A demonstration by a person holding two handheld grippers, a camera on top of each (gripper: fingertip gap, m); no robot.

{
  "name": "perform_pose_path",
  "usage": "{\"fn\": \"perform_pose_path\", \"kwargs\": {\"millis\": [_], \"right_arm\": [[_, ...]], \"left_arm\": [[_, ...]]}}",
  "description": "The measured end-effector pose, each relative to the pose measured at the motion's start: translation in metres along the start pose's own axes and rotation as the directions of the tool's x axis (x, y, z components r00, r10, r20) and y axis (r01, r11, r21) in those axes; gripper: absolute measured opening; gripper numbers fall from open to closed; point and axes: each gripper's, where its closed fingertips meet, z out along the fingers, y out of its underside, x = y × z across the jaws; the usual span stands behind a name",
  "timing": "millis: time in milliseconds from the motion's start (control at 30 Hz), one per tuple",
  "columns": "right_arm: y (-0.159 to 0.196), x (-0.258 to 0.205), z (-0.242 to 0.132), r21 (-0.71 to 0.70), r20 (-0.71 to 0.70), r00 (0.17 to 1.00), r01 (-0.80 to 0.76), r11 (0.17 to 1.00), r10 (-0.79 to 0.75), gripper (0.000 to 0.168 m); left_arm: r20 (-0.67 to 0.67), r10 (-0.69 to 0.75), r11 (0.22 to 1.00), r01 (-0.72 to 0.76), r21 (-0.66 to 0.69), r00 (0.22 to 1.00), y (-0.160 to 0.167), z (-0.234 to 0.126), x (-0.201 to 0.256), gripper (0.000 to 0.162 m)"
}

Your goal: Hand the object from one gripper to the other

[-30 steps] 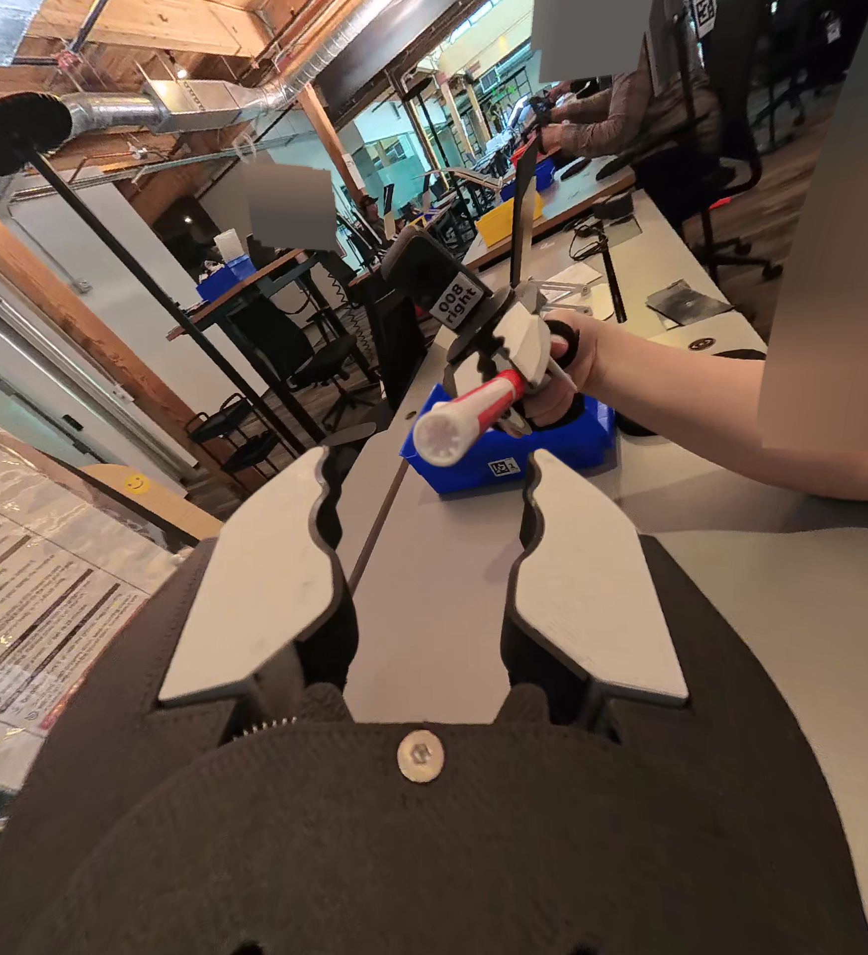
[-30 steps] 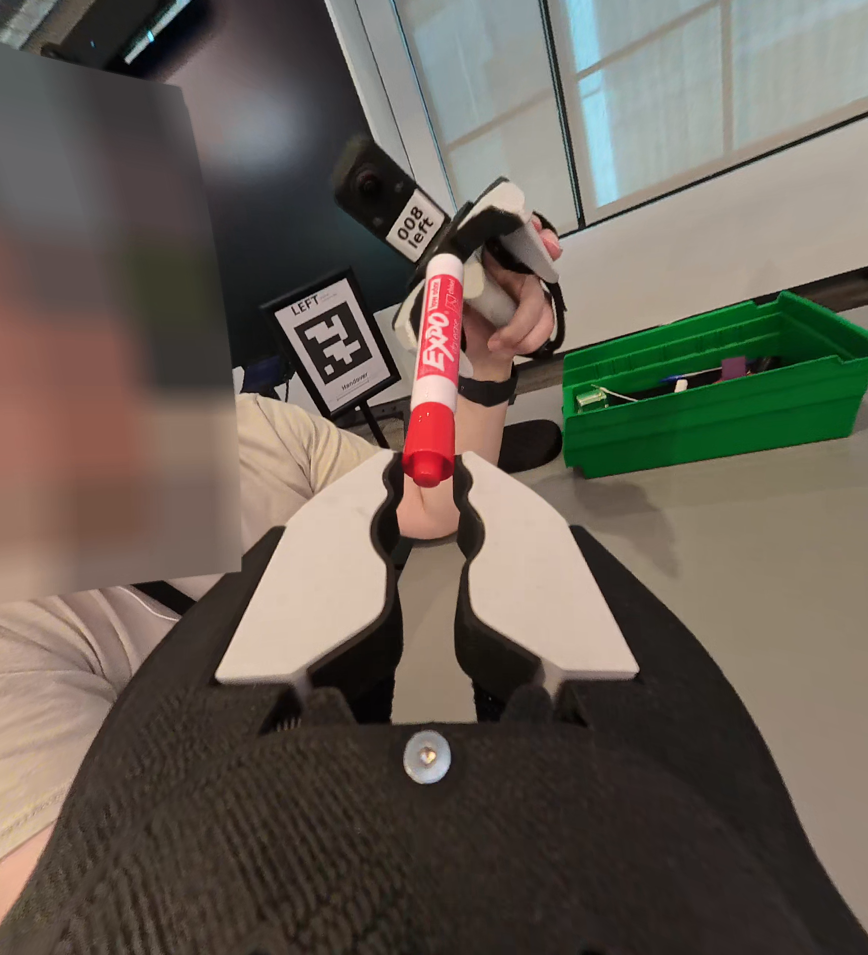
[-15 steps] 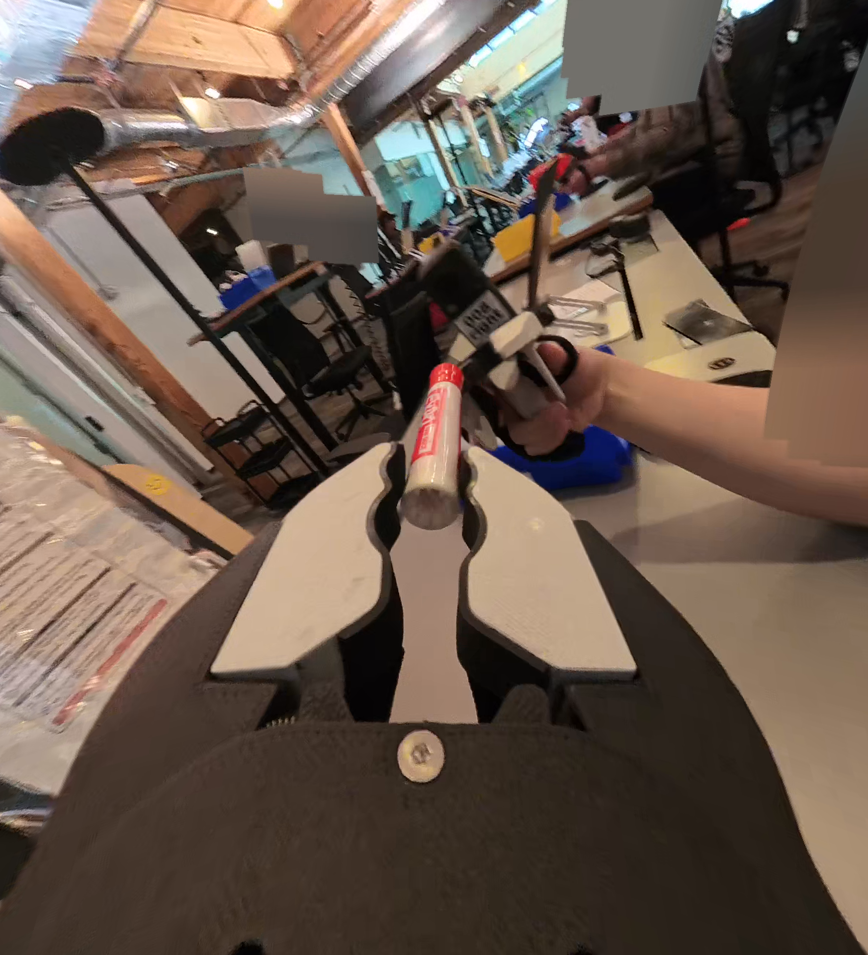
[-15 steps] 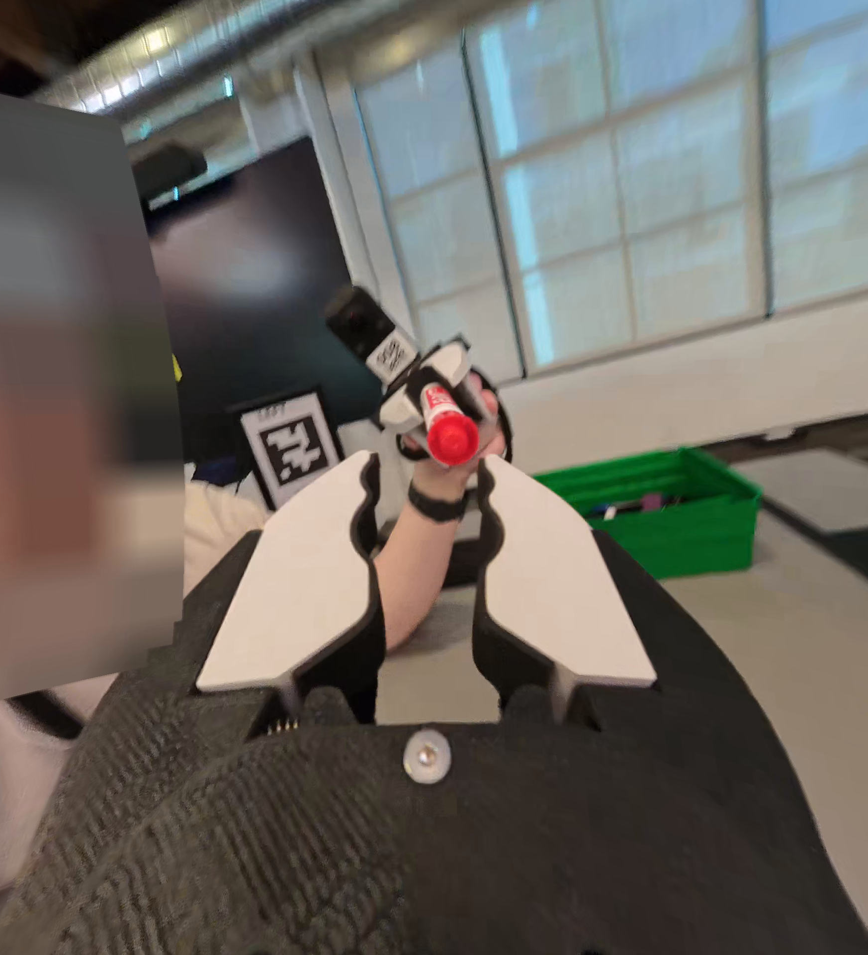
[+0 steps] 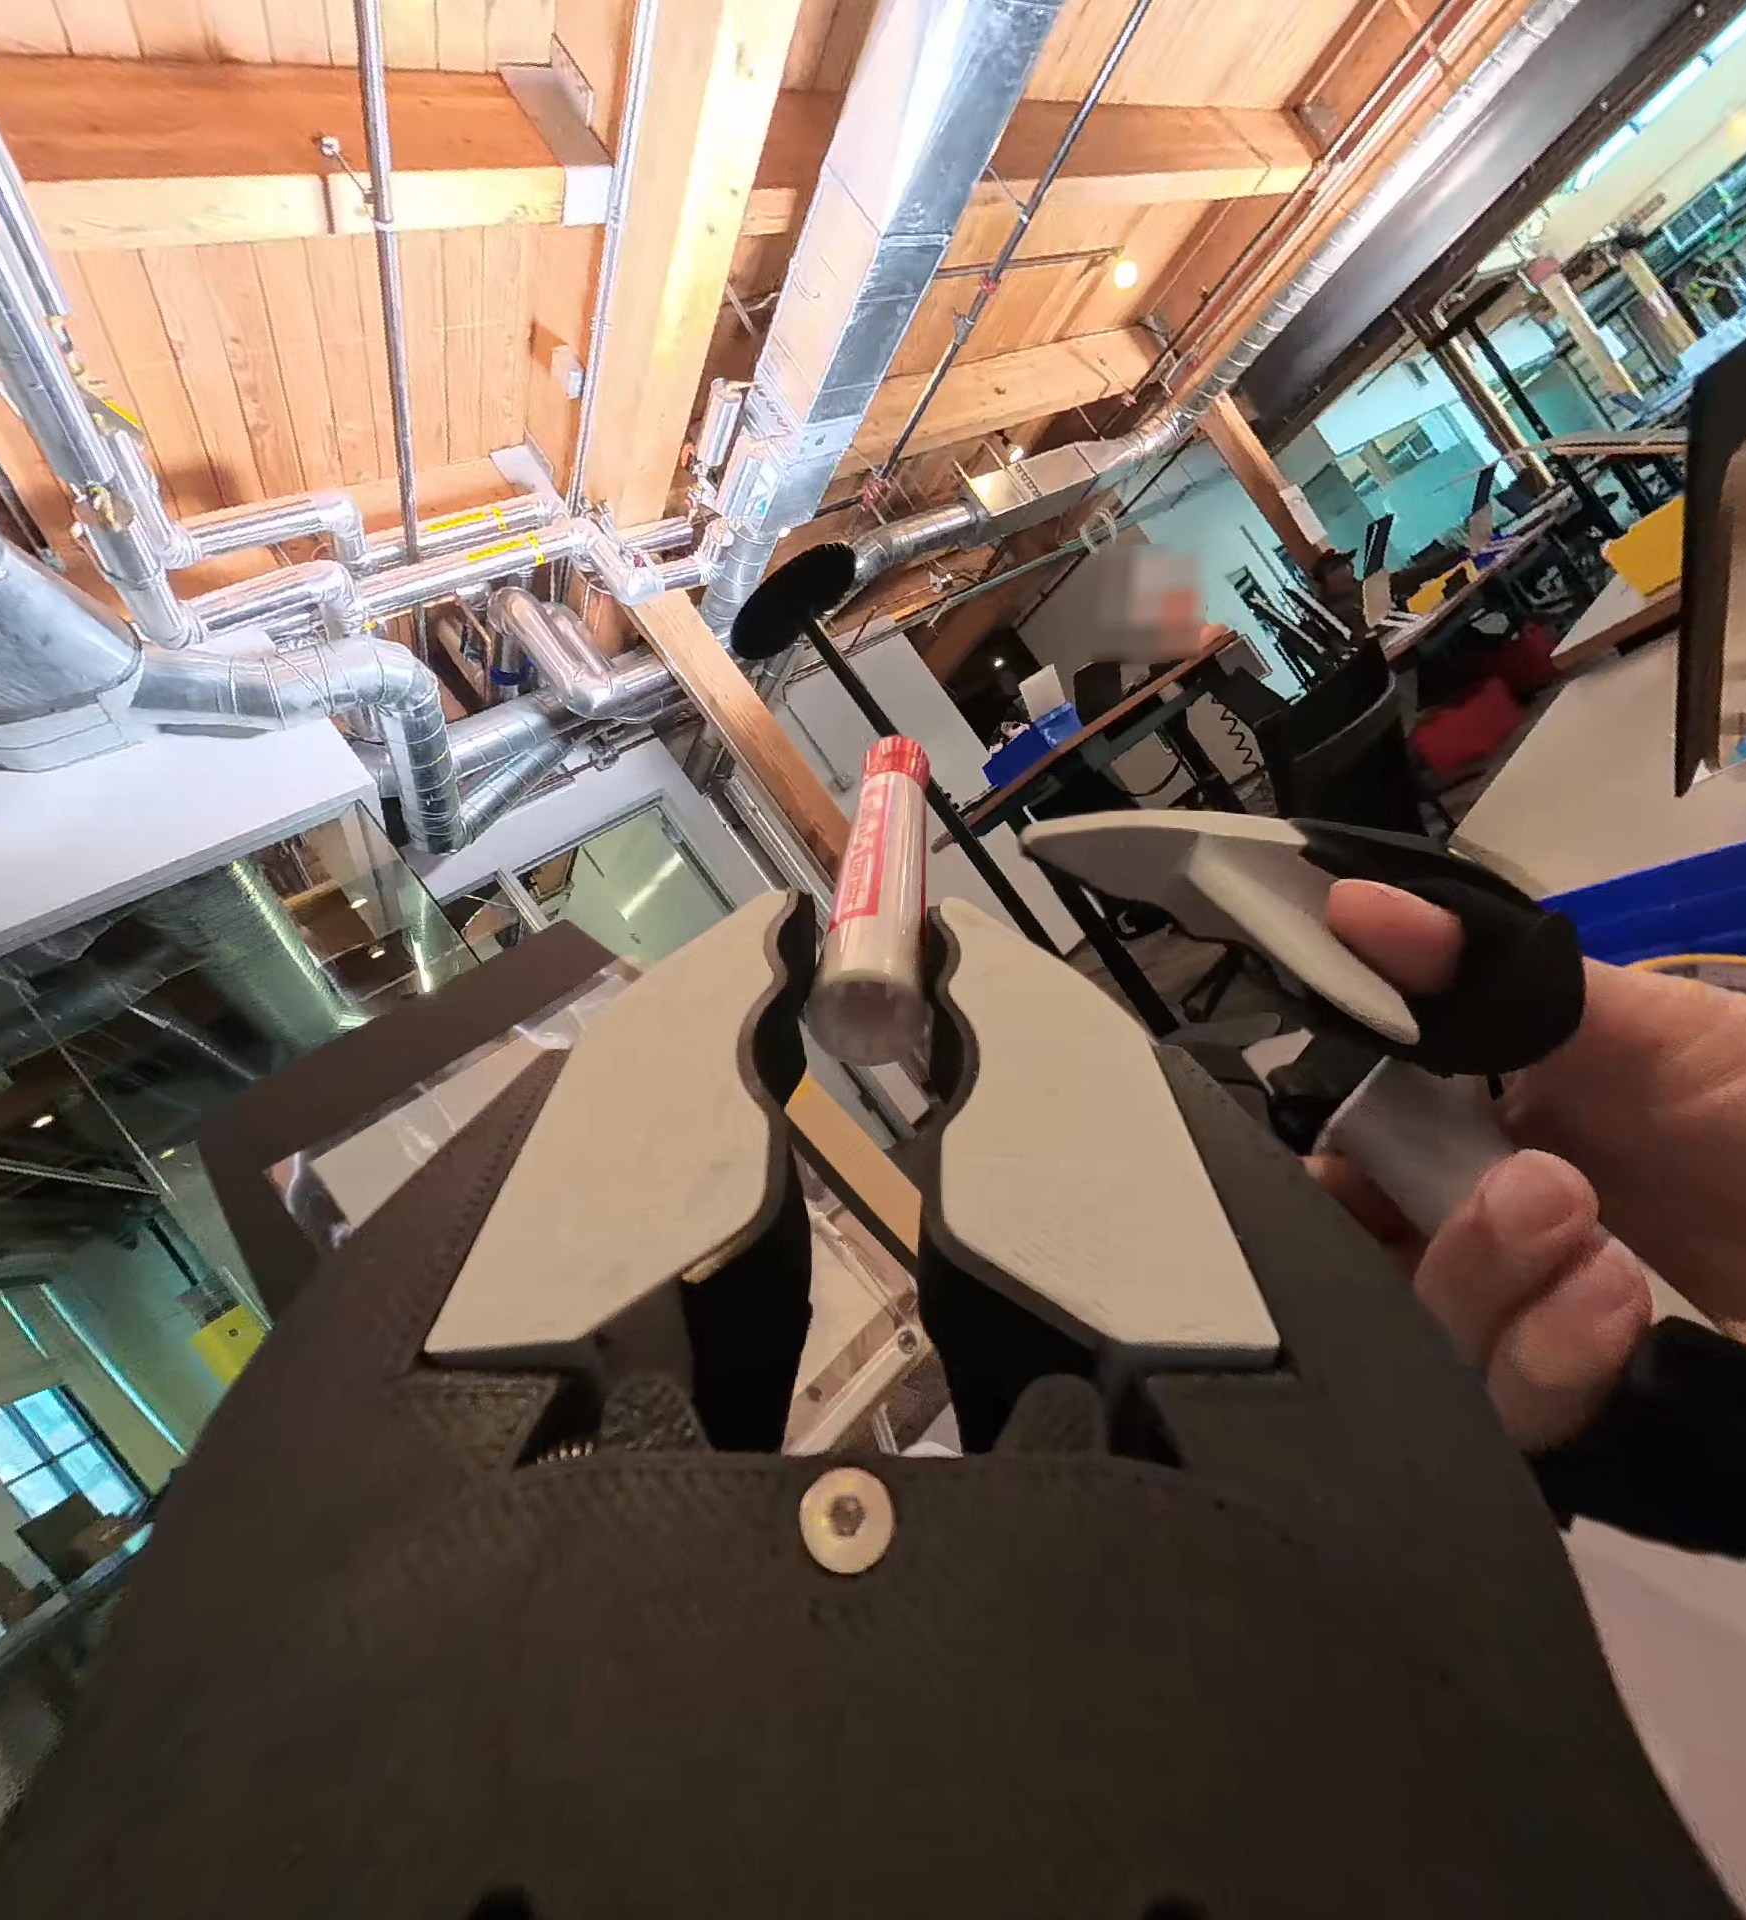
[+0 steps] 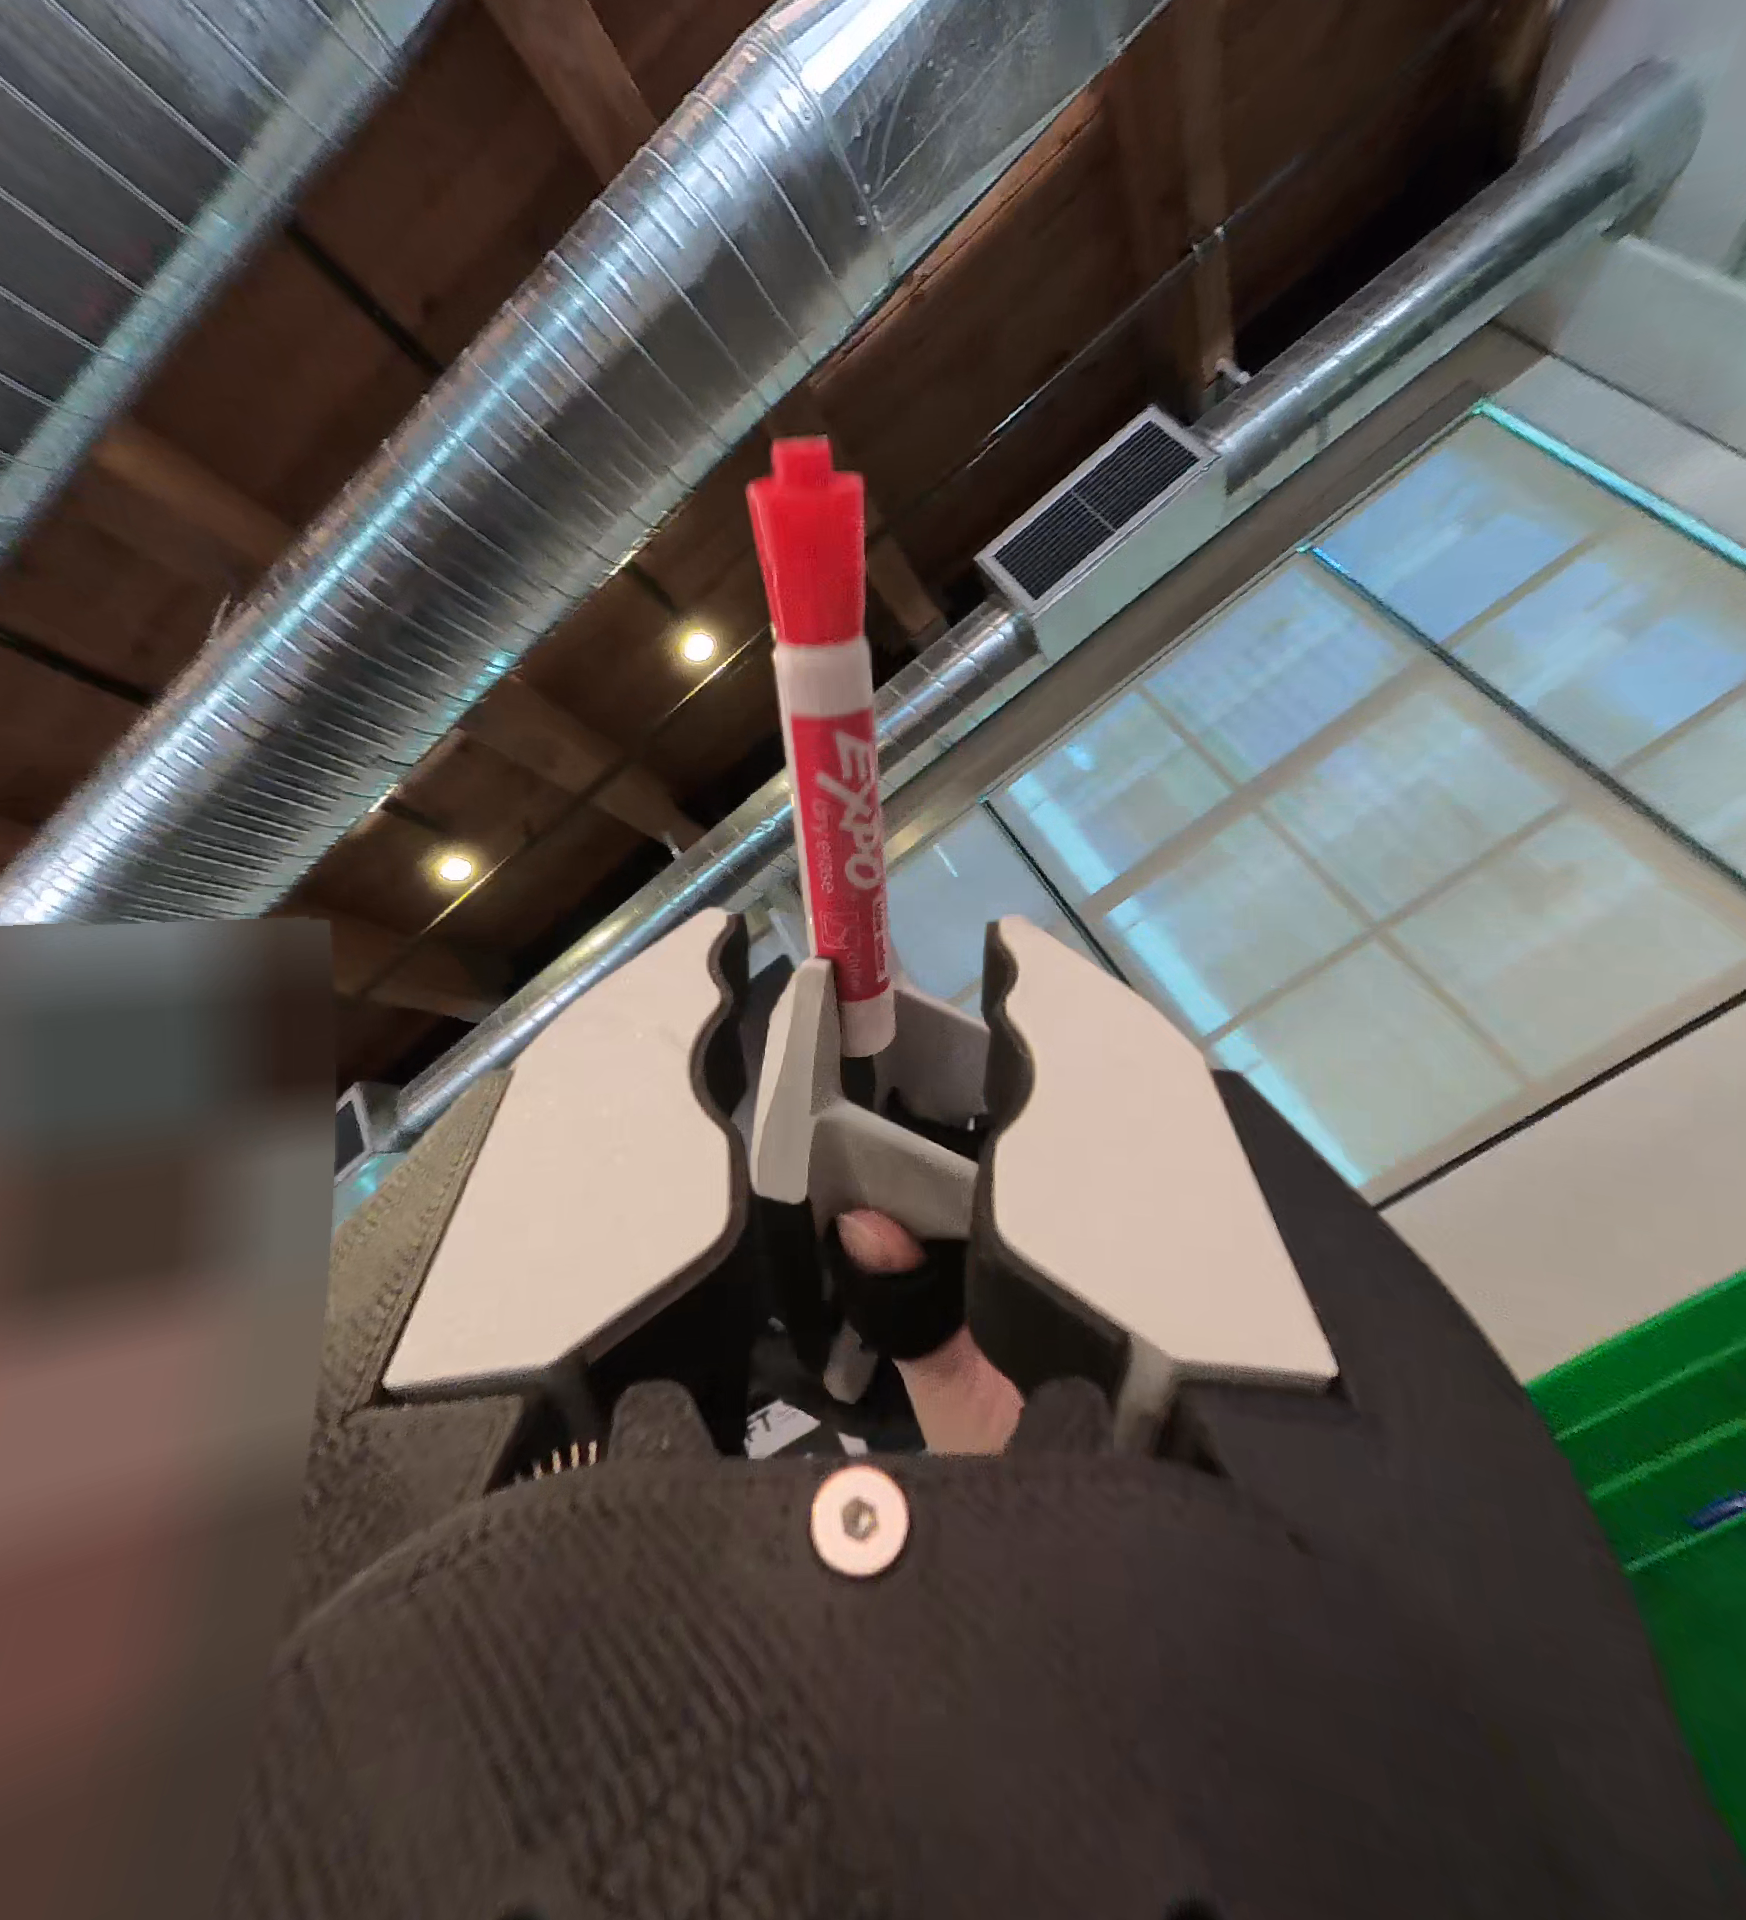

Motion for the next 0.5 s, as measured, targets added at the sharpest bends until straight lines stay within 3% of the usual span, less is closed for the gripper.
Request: {"fn": "perform_pose_path", "kwargs": {"millis": [100,300,500], "right_arm": [[0.009,-0.002,0.002,0.002,-0.002,1.000,0.007,1.000,-0.007,0.035],[-0.010,-0.011,-0.006,0.127,0.062,0.998,-0.030,0.991,0.022,0.018],[-0.012,-0.004,-0.010,0.087,0.021,1.000,-0.004,0.996,0.002,0.018]], "left_arm": [[-0.040,0.011,1.000,-0.011,-0.012,0.999,0.003,0.006,0.018,0.020],[-0.083,0.039,0.998,-0.043,-0.039,0.996,0.006,0.009,0.030,0.020],[-0.150,-0.019,0.996,0.005,-0.089,0.989,0.014,0.009,0.031,0.021]]}}
